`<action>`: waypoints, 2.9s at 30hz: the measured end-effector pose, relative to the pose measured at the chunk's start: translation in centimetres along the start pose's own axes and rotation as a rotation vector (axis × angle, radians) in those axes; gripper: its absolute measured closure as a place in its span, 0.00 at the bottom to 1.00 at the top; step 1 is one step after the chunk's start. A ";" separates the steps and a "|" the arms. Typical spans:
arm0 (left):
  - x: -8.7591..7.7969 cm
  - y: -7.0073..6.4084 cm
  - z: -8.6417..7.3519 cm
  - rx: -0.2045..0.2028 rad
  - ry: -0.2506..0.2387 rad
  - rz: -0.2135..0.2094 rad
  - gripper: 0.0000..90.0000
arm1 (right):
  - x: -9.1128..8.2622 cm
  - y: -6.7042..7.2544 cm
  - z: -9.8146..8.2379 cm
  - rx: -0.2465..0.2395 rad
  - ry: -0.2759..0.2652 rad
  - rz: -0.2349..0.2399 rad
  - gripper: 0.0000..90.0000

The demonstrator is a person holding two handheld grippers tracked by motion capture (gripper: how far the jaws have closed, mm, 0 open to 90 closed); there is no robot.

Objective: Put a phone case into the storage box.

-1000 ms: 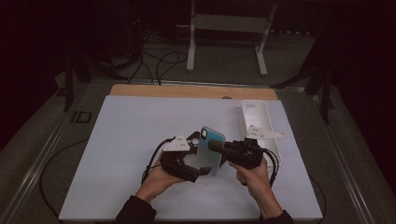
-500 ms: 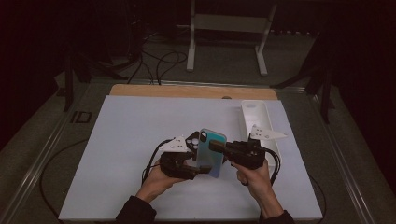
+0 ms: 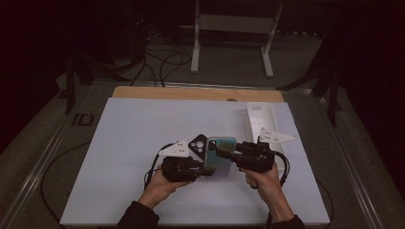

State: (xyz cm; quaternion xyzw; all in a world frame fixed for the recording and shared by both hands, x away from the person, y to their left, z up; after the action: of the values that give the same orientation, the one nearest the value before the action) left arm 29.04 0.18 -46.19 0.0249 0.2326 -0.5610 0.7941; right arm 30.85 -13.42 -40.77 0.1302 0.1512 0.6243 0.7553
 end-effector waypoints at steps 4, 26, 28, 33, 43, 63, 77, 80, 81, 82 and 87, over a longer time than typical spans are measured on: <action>-0.2 -0.3 0.1 0.017 -0.013 -0.021 0.89 | -0.1 0.1 0.1 -0.004 -0.006 0.033 0.69; -0.4 1.5 0.3 0.015 0.023 0.291 0.90 | -0.5 -0.6 0.1 -0.042 0.055 -0.223 0.14; -0.4 1.7 0.3 0.010 0.027 0.315 0.90 | -0.4 -0.6 0.2 -0.052 0.055 -0.238 0.13; -0.3 1.8 0.3 0.002 0.036 0.348 0.90 | -0.1 -0.5 0.4 -0.059 0.061 -0.268 0.10; 0.2 1.6 0.3 0.004 0.044 0.393 0.90 | 1.0 -0.7 0.8 -0.034 0.029 -0.321 0.08; 1.8 0.1 0.4 0.037 0.072 0.411 0.90 | 2.1 -1.4 1.0 -0.015 0.003 -0.471 0.14; 1.9 0.0 0.4 0.028 0.062 0.392 0.89 | 2.1 -1.2 1.0 -0.059 0.009 -0.501 0.18; 1.7 0.0 0.5 0.026 0.050 0.389 0.86 | 2.1 -1.1 1.1 -0.061 0.009 -0.489 0.18; 1.6 0.1 0.6 0.024 0.045 0.388 0.85 | 2.1 -1.2 1.0 -0.062 0.011 -0.490 0.19; 1.5 0.1 0.6 0.022 0.044 0.385 0.82 | 2.2 -1.1 1.0 -0.061 0.015 -0.489 0.19; 0.7 0.5 0.6 -0.012 0.023 0.381 0.62 | 2.1 -1.2 1.1 -0.071 0.014 -0.491 0.19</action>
State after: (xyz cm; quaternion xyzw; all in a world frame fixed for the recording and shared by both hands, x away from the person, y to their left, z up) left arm 29.94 -0.44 -46.02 0.0702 0.2359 -0.3987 0.8834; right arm 32.68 -11.61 -40.38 0.0587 0.1616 0.4280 0.8873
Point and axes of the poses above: each handheld gripper's, and its own axes: x roughly forward along the jaws, z roughly out of its top, y roughly to its left, the point moved 7 cm from there along x, roughly forward along the jaws, and after that the axes turned 10 degrees about z, right-handed, at the moved point
